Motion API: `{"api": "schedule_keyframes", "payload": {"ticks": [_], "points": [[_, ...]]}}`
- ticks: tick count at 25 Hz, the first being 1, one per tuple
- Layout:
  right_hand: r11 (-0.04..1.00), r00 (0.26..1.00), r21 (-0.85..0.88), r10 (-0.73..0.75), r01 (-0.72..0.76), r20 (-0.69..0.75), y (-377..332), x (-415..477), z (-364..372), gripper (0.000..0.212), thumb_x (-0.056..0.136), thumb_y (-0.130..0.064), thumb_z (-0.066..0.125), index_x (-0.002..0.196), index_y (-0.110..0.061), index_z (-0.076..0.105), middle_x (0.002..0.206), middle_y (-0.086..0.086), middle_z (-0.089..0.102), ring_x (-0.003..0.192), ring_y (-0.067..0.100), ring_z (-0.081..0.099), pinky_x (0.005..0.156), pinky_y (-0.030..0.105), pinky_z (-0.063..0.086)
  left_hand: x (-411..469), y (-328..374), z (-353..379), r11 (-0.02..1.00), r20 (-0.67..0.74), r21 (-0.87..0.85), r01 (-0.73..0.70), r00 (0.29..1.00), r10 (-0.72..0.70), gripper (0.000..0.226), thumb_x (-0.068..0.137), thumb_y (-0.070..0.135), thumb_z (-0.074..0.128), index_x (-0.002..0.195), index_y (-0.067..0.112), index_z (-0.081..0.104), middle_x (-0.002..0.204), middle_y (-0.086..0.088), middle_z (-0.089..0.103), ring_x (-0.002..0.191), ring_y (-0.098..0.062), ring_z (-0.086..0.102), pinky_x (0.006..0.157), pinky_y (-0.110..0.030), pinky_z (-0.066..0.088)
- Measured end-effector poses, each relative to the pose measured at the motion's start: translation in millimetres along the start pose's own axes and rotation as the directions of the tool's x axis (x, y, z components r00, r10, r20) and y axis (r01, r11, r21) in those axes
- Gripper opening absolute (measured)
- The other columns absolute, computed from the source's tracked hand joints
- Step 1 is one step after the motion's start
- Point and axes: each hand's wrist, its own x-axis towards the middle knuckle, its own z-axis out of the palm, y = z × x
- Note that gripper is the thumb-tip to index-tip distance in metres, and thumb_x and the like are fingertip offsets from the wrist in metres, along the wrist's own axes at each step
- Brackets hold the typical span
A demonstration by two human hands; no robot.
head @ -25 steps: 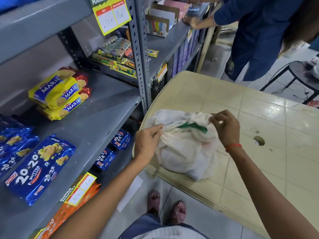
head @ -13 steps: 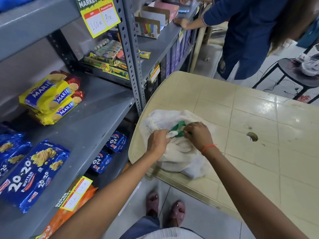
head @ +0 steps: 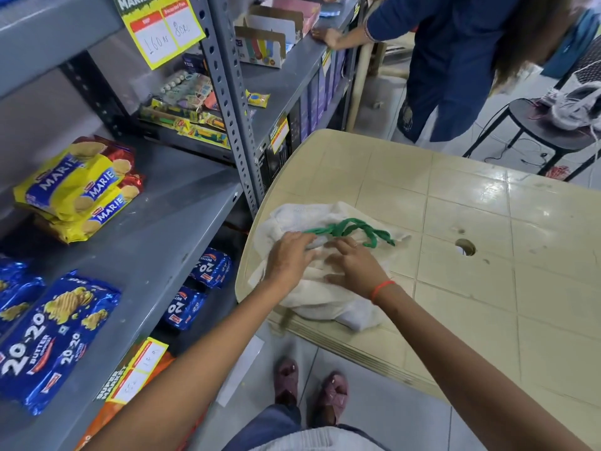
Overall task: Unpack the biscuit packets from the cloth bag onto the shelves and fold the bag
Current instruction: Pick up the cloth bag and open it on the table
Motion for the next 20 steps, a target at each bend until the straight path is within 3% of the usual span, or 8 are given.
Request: {"api": "schedule_keyframes", "payload": {"ticks": [2,4,6,9,13,15,17,20], "points": [[1.0,0.994,0.0,-0.013,0.013,-0.112,-0.8,-6.7,1.2,0.021,0.082,-0.023,0.068,0.092,-0.004,0.07,0.119,0.014,0.065,0.113,0.031,0.057,0.09,0.038,0.049,12.3,1.0,5.5,1.0,0.258,0.024,0.014,0.966,-0.02,0.033,0.086,0.033,0.064,0.114,0.015,0.065,0.116,-0.008,0.068,0.11,-0.027,0.061,0.085,-0.036,0.049],[0.997,0.96,0.046,-0.047,0.062,-0.275,5.9,-25.8,2.6,0.014,0.071,-0.015,0.074,0.074,-0.005,0.064,0.09,0.012,0.071,0.085,0.031,0.065,0.074,0.035,0.055,16.3,-8.7,2.7,0.992,0.322,-0.085,0.098,0.945,-0.066,0.023,0.084,0.027,0.068,0.102,0.012,0.07,0.107,-0.009,0.072,0.102,-0.025,0.065,0.085,-0.034,0.052],[0.994,0.958,0.077,-0.052,0.076,-0.282,15.7,-49.1,8.0,0.017,0.068,-0.016,0.067,0.063,-0.011,0.052,0.063,0.01,0.062,0.062,0.031,0.06,0.068,0.037,0.057,20.5,-23.6,-6.8,0.955,0.194,-0.235,0.179,0.972,-0.135,0.015,0.083,0.018,0.068,0.094,0.009,0.073,0.101,-0.009,0.073,0.093,-0.022,0.066,0.084,-0.03,0.052],[0.985,0.979,0.122,0.138,-0.12,-0.147,27.0,-74.9,14.2,0.023,0.073,-0.035,0.045,0.065,-0.014,0.05,0.052,0.01,0.059,0.051,0.033,0.057,0.053,0.035,0.05,30.3,-39.6,-22.1,0.945,0.037,-0.275,0.177,0.984,-0.173,0.008,0.082,0.018,0.069,0.083,0.011,0.074,0.086,-0.004,0.073,0.082,-0.021,0.067,0.072,-0.026,0.05],[0.963,0.96,0.037,0.269,-0.267,-0.078,24.4,-69.7,28.9,0.03,0.092,-0.042,0.046,0.083,-0.019,0.062,0.07,0.009,0.07,0.07,0.03,0.066,0.057,0.034,0.047,16.9,-12.2,3.2,0.985,0.233,-0.174,0.003,0.972,0.038,0.031,0.075,0.044,0.073,0.094,0.02,0.069,0.097,0.002,0.066,0.09,-0.016,0.063,0.079,-0.032,0.051],[0.944,0.943,0.062,0.327,-0.324,-0.061,19.4,-58.8,31.7,0.032,0.085,-0.047,0.056,0.101,-0.019,0.062,0.095,0.005,0.07,0.091,0.026,0.065,0.068,0.035,0.051,6.2,4.4,23.7,0.973,0.289,0.105,-0.206,0.943,0.168,0.05,0.072,0.058,0.066,0.109,0.023,0.063,0.109,0.001,0.06,0.103,-0.018,0.055,0.086,-0.035,0.044],[0.931,0.935,0.089,0.354,-0.355,0.027,19.1,-52.4,33.9,0.059,0.076,-0.05,0.066,0.125,-0.018,0.053,0.12,0.005,0.06,0.112,0.025,0.055,0.084,0.036,0.051,2.2,10.5,37.6,0.86,0.293,0.377,-0.343,0.925,0.241,0.044,0.079,0.053,0.06,0.112,0.022,0.061,0.113,0.001,0.057,0.109,-0.02,0.049,0.09,-0.037,0.037],[0.926,0.928,0.071,0.371,-0.372,0.024,20.9,-48.8,38.2,0.091,0.071,-0.05,0.07,0.144,-0.013,0.031,0.143,0.011,0.043,0.13,0.03,0.041,0.106,0.038,0.038,12.2,8.1,22.2,0.946,0.171,0.219,-0.237,0.964,0.202,0.019,0.091,0.031,0.052,0.097,0.016,0.064,0.101,-0.002,0.062,0.099,-0.023,0.055,0.086,-0.037,0.042]]}}
